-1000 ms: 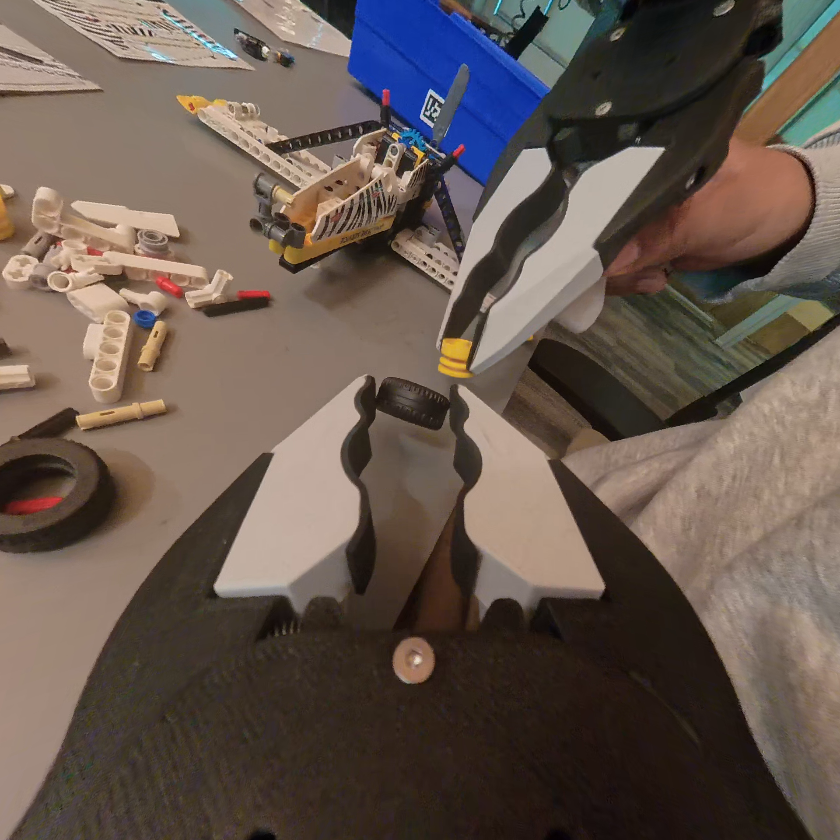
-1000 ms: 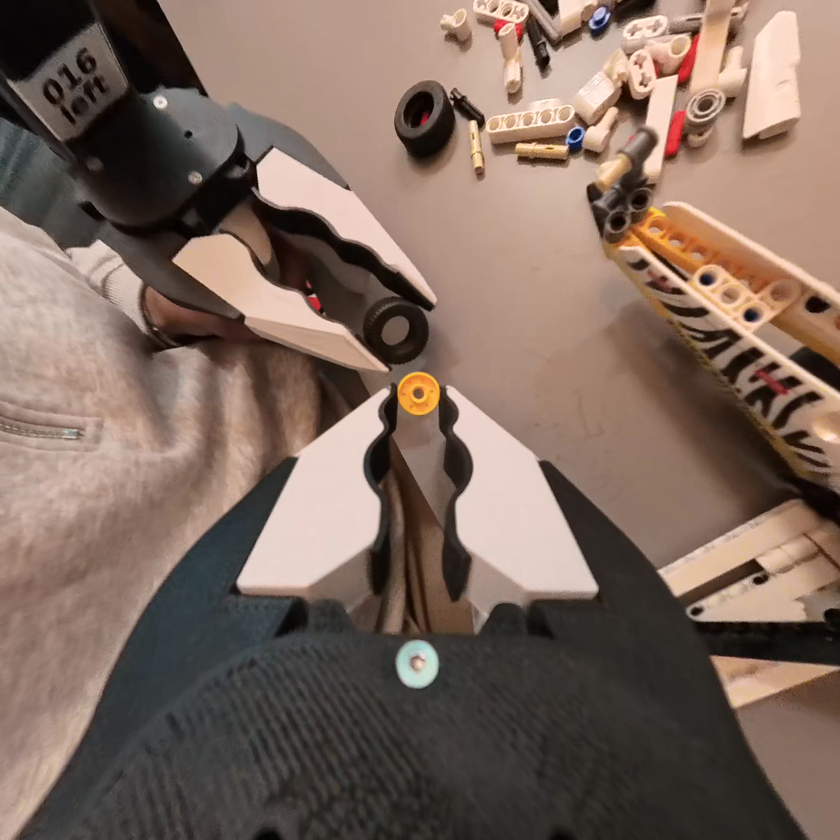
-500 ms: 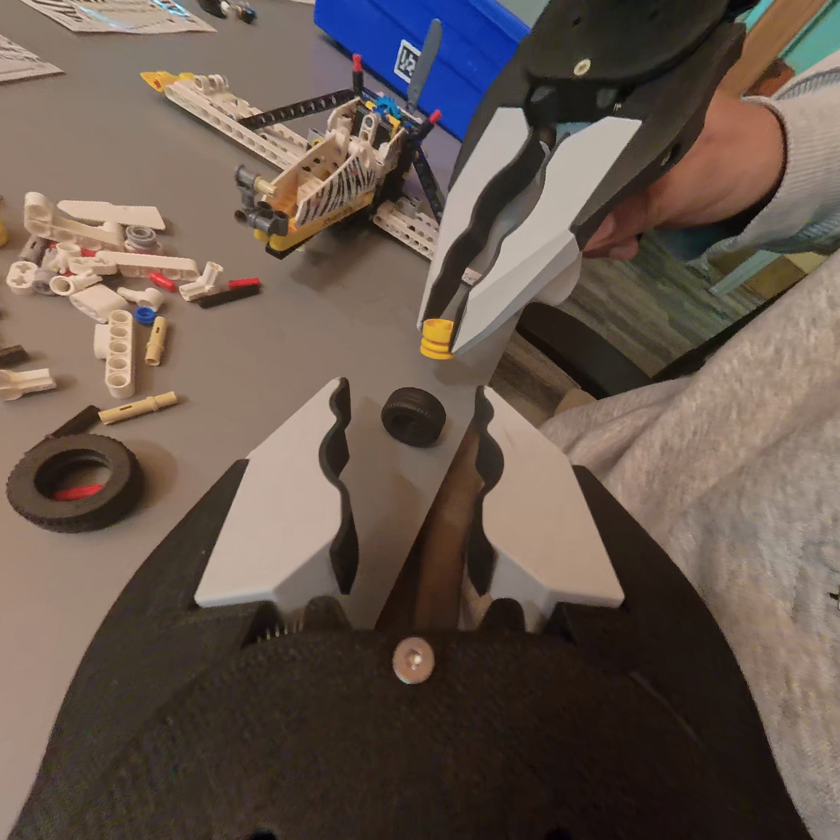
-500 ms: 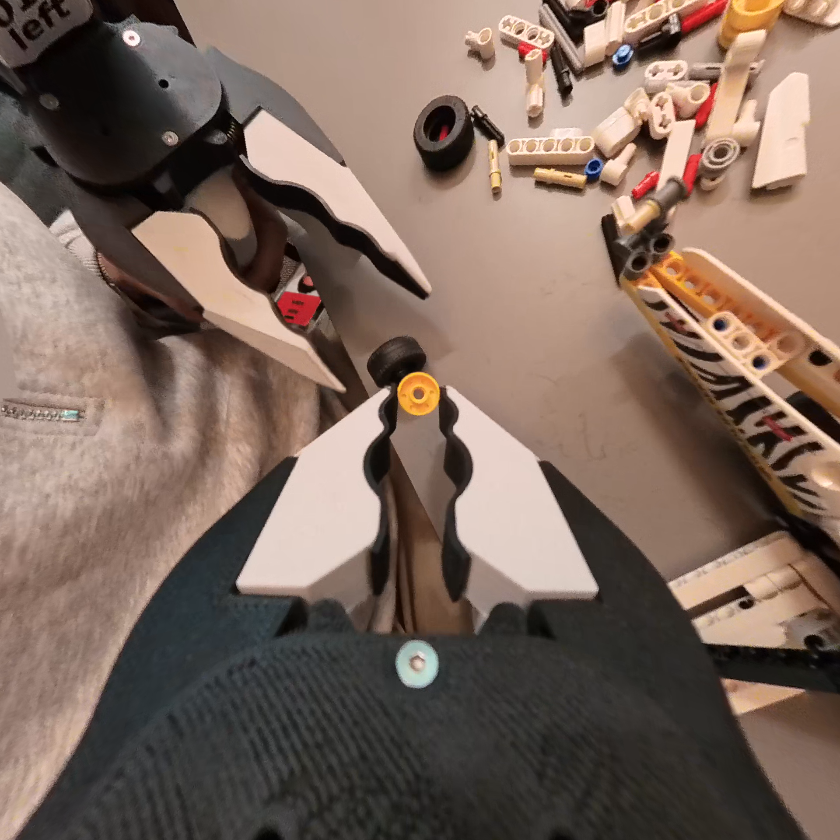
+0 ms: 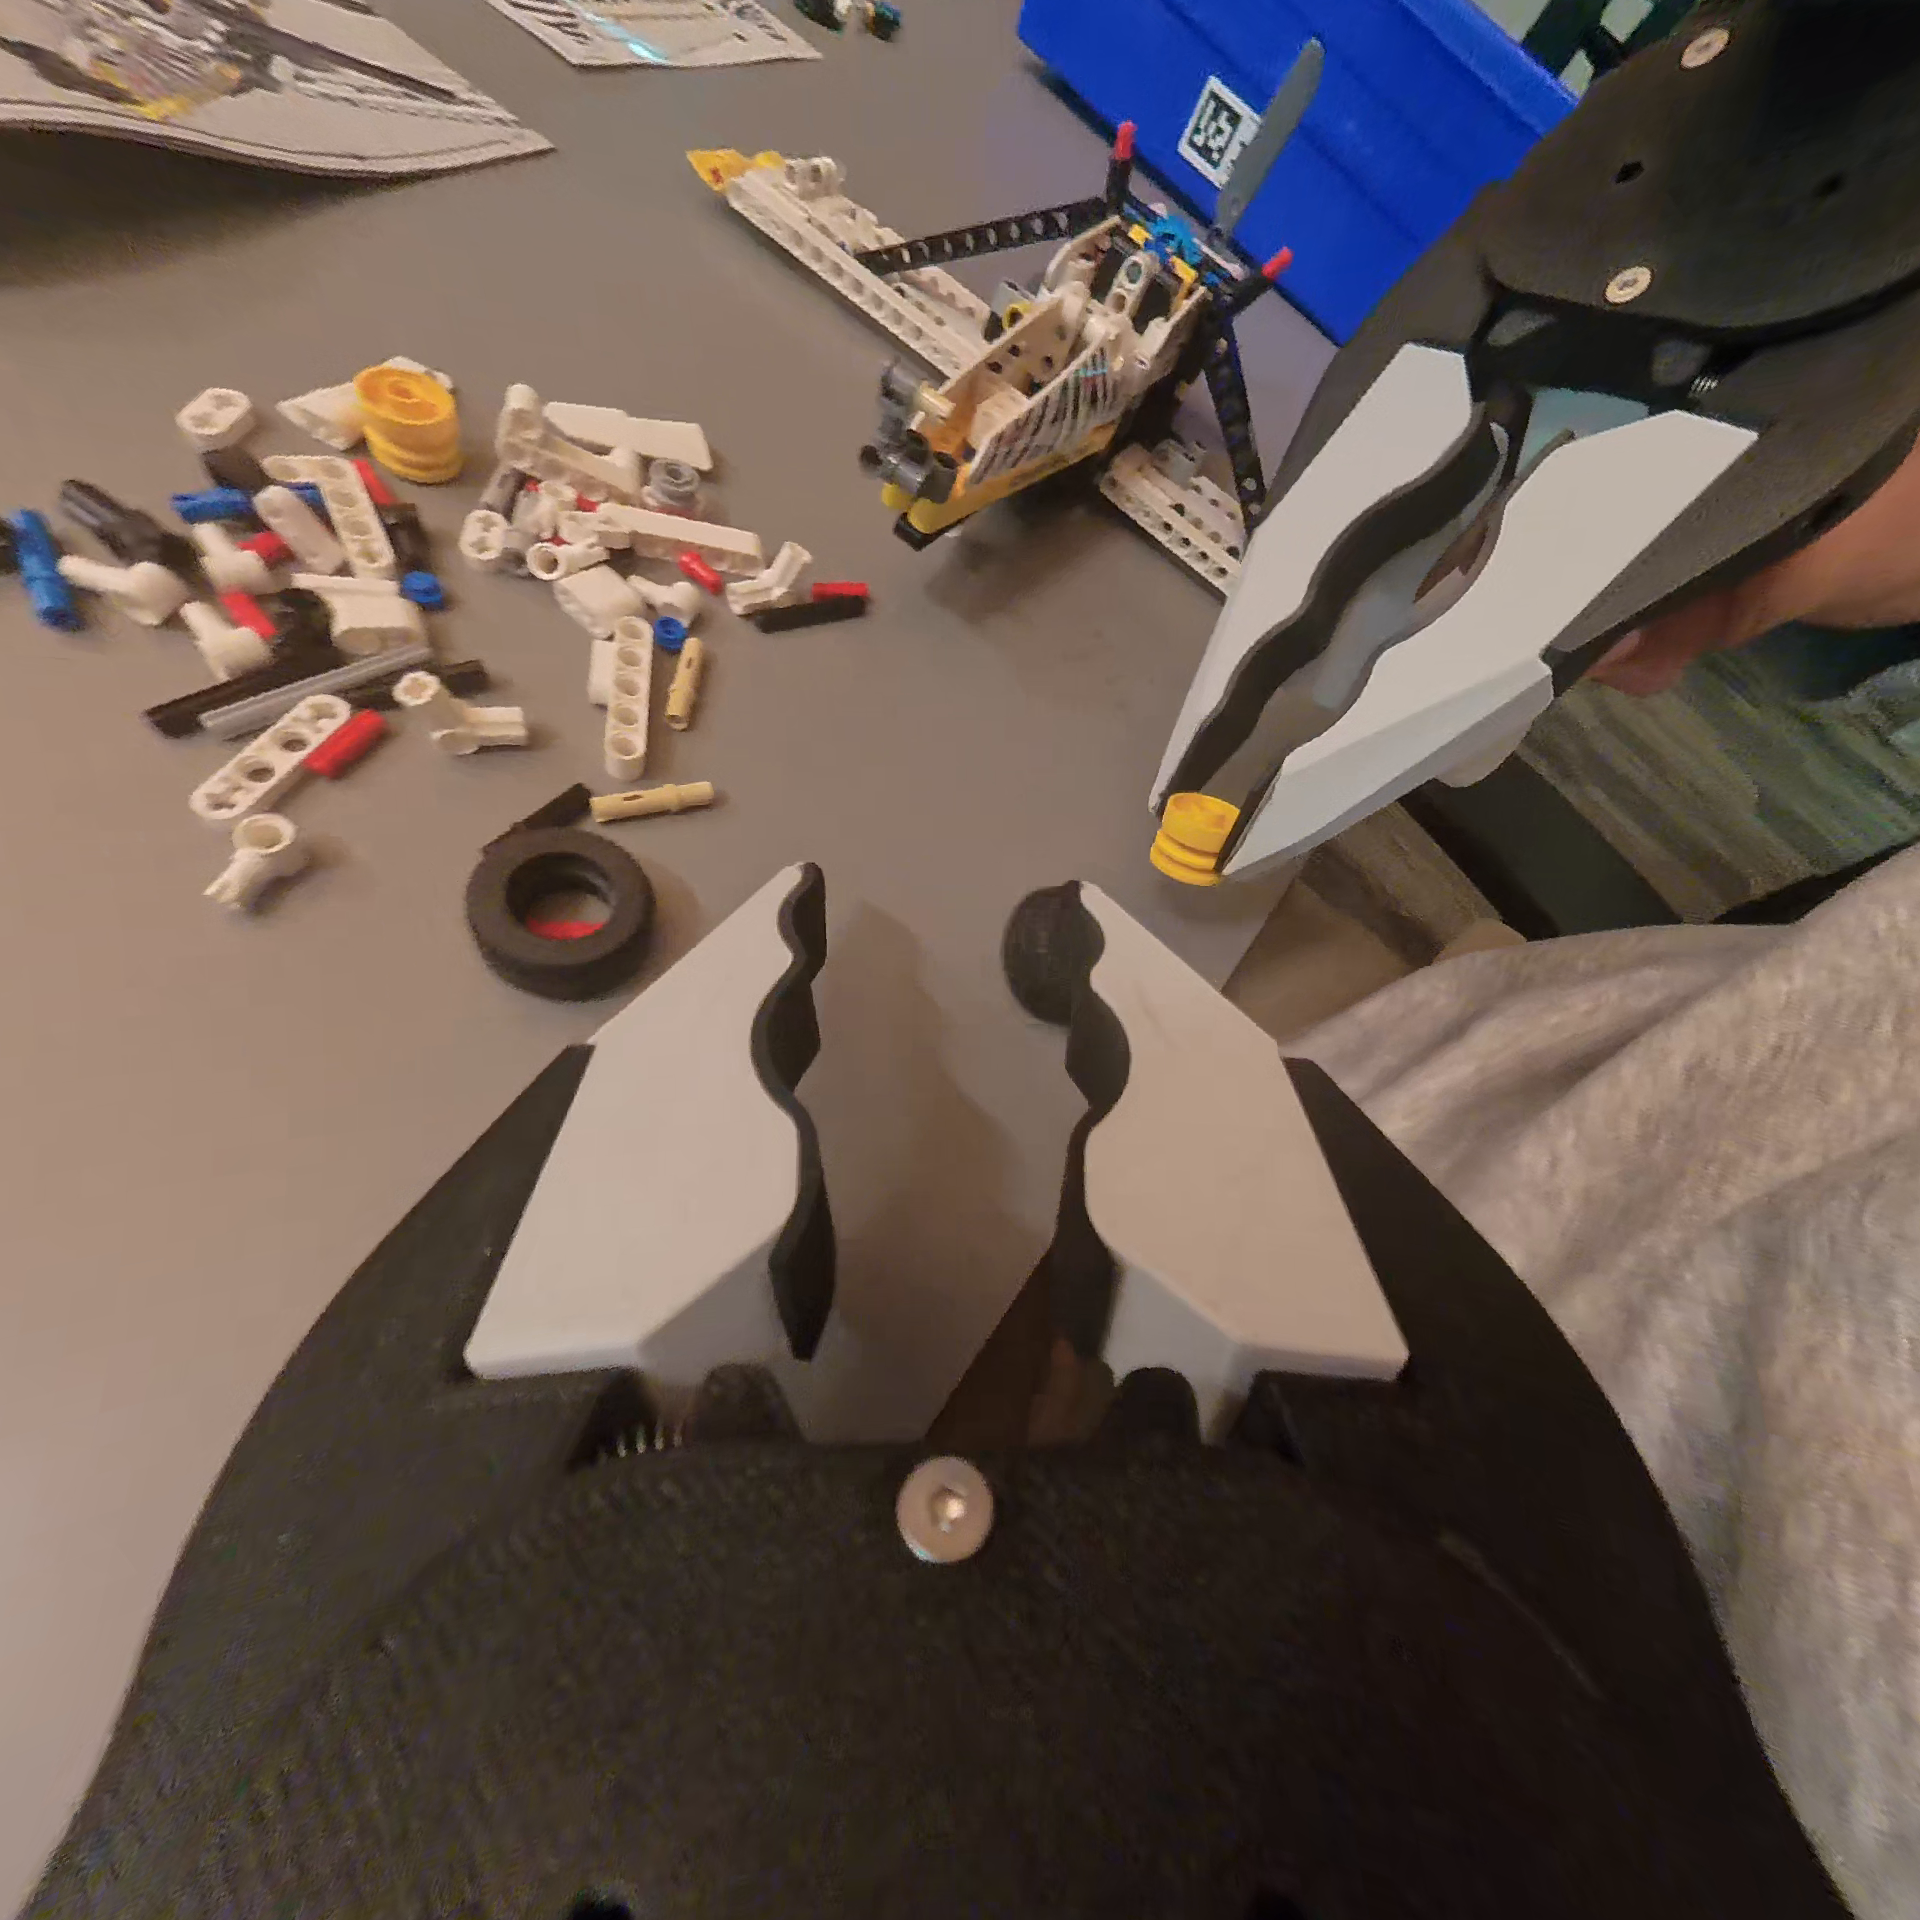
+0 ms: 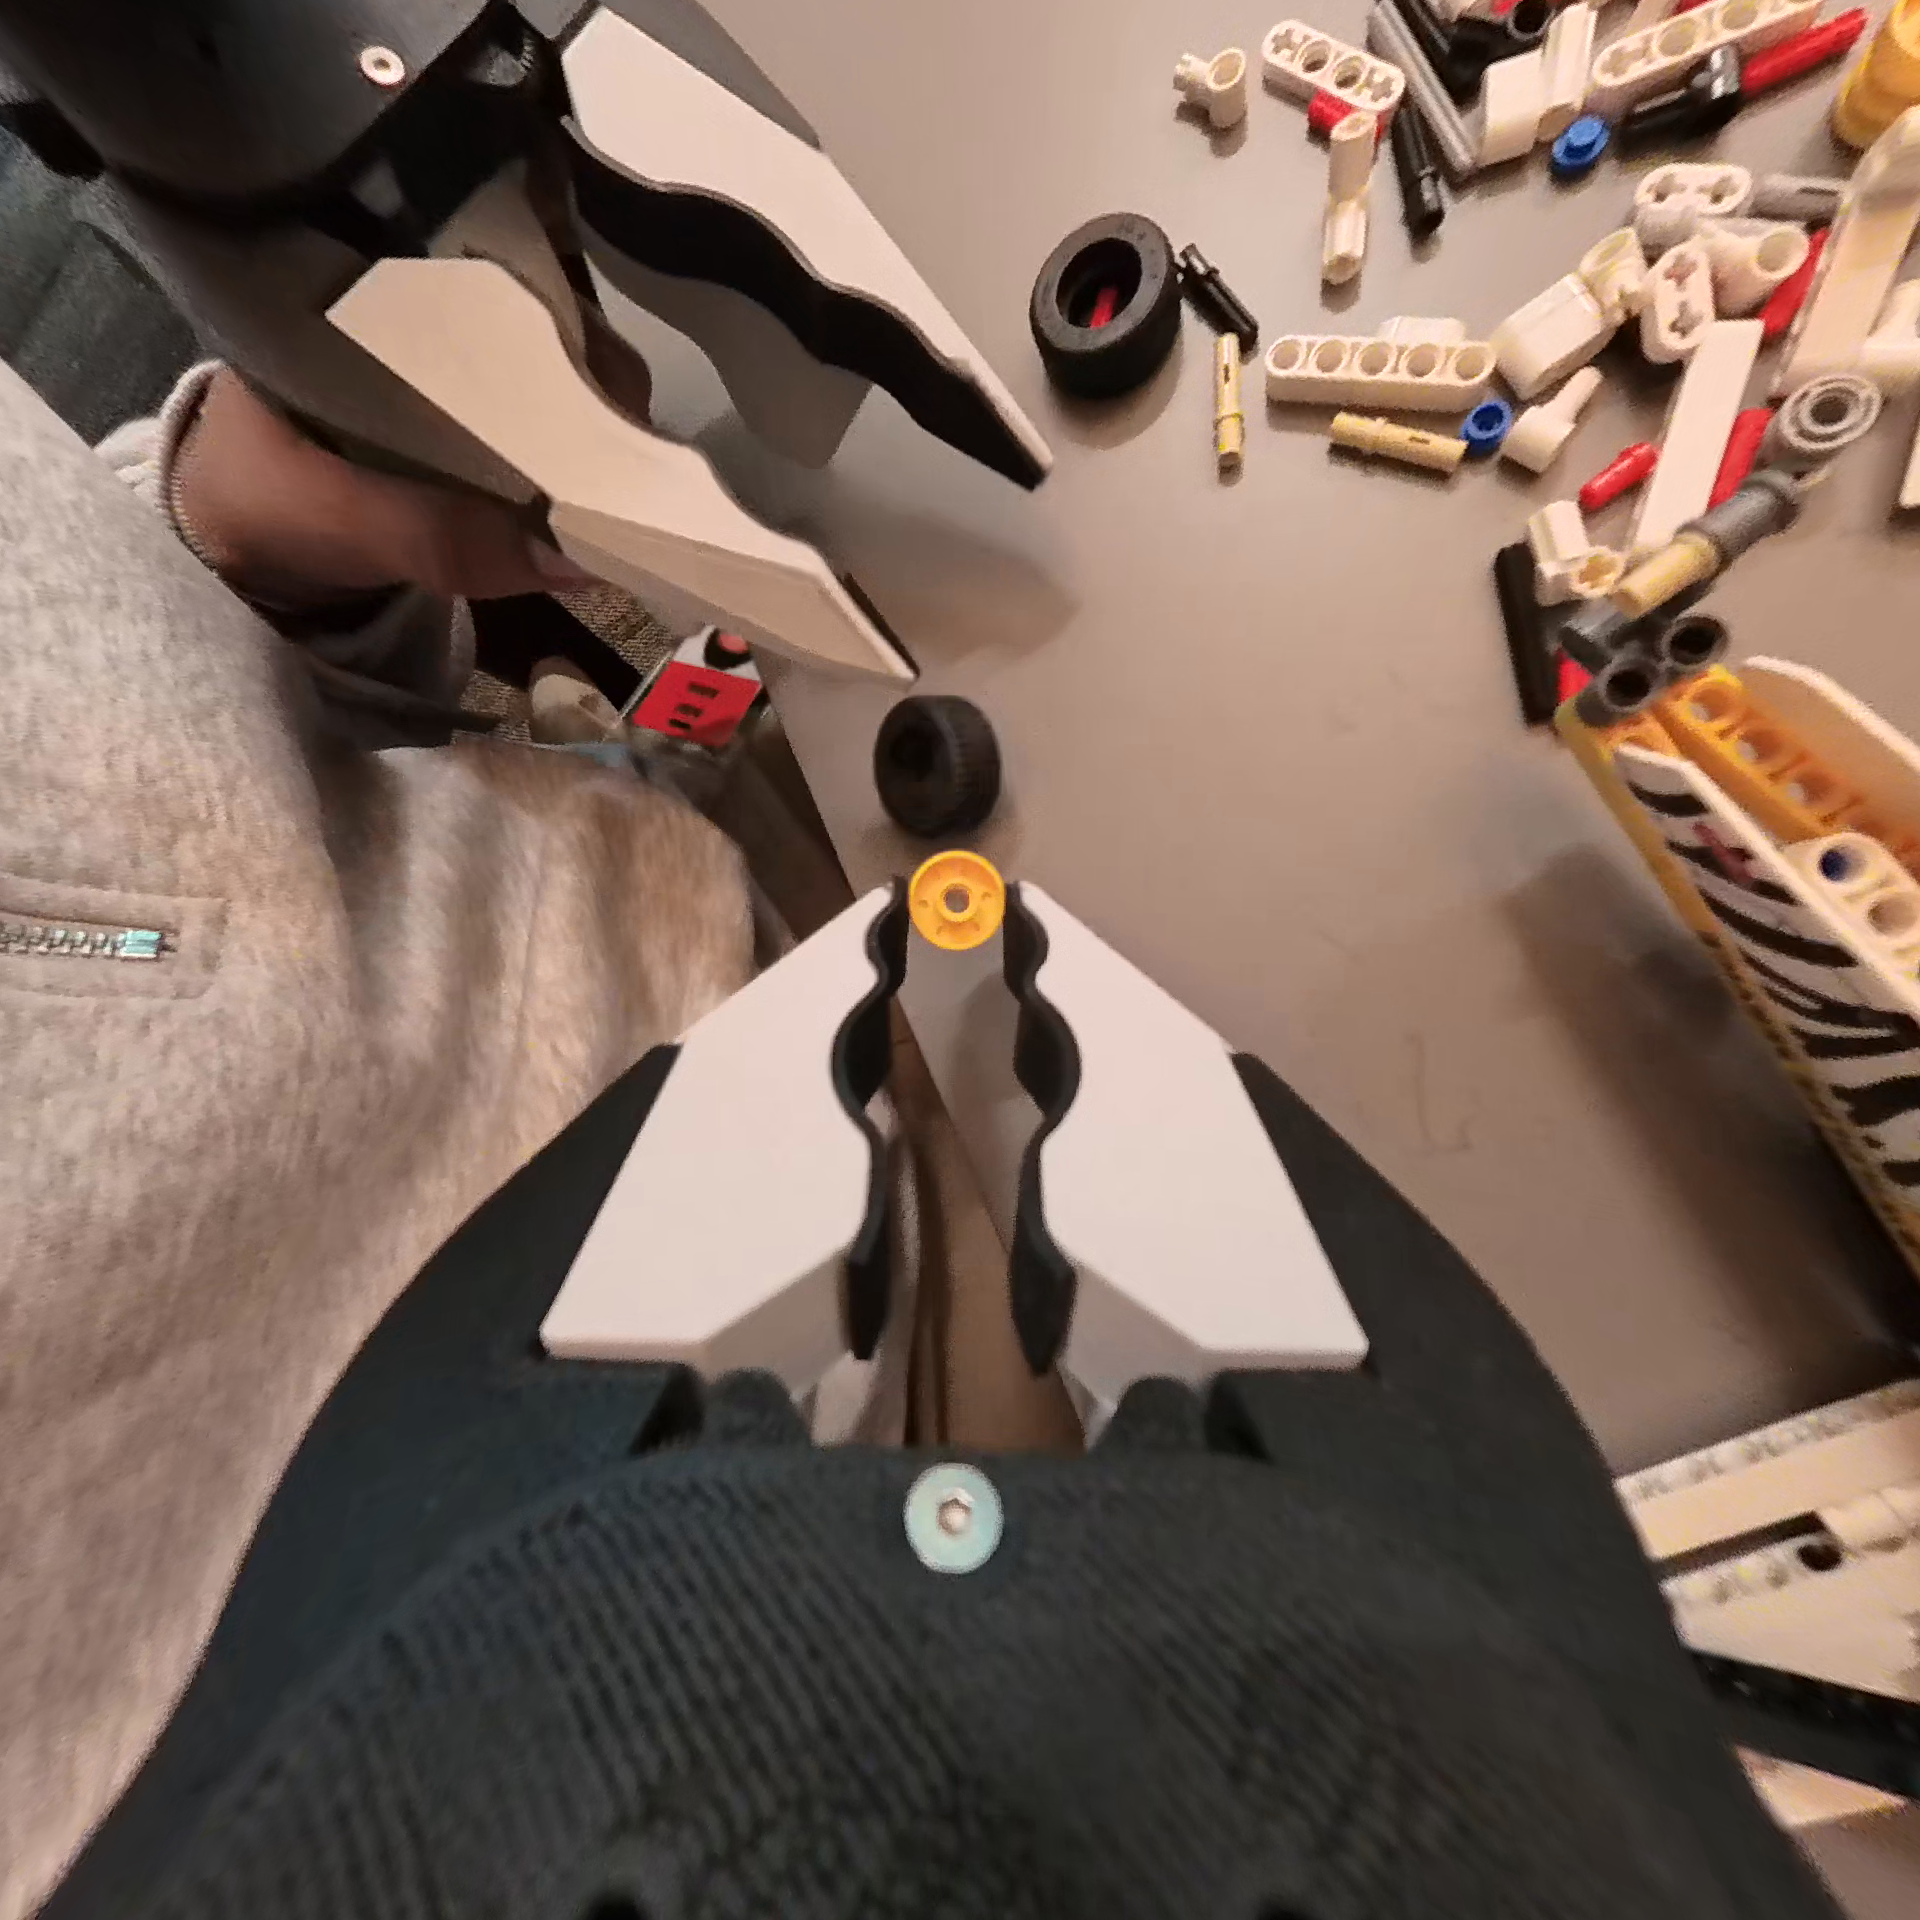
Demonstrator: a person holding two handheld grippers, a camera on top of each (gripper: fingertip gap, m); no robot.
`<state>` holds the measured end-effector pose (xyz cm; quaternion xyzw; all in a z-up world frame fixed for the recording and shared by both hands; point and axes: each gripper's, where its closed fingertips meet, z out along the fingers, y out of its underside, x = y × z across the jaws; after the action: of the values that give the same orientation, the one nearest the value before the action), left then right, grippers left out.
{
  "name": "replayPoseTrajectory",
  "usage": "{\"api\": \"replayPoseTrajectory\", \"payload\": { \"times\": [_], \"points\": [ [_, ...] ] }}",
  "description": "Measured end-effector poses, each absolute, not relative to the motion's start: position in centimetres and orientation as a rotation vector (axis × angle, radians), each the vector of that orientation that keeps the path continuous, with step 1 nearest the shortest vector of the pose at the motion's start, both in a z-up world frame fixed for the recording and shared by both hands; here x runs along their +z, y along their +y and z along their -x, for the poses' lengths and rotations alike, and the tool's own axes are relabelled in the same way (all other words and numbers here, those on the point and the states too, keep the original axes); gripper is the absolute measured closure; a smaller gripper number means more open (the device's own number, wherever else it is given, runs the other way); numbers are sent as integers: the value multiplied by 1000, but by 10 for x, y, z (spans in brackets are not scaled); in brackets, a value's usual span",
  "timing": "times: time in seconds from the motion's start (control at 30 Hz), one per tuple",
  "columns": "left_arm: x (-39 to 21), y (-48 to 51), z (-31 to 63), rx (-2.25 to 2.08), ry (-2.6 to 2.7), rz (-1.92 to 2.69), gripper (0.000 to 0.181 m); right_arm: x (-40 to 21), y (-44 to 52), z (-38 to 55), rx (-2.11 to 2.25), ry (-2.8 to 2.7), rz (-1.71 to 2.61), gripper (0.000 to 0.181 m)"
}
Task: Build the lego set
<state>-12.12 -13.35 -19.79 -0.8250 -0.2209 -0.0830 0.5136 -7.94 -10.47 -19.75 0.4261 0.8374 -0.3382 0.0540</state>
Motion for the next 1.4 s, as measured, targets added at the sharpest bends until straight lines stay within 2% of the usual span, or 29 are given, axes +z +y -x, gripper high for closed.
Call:
{"api": "replayPoseTrajectory", "payload": {
  "times": [0.43,0.53,0.63,0.73,0.83,1.2,1.4],
  "points": [
    [-175,-133,101,-411,-414,1839,142,-182,-128,98,-1117,2819,-1093,165],
    [-161,-128,92,-402,-317,1765,141,-162,-138,107,-1298,2613,-1180,165],
    [-147,-131,97,-245,-264,1693,143,-139,-147,109,-1449,2169,-1290,165],
    [-132,-134,98,-155,-227,1628,157,-131,-151,107,-1494,1914,-1328,165],
    [-127,-135,92,-151,-188,1605,164,-126,-156,101,-1497,1727,-1318,166],
    [-124,-133,70,-235,-59,1594,166,-122,-152,81,-1375,1420,-1252,165],
    [-132,-128,63,-228,-12,1641,166,-130,-150,73,-1289,1450,-1265,164]
  ]
}}
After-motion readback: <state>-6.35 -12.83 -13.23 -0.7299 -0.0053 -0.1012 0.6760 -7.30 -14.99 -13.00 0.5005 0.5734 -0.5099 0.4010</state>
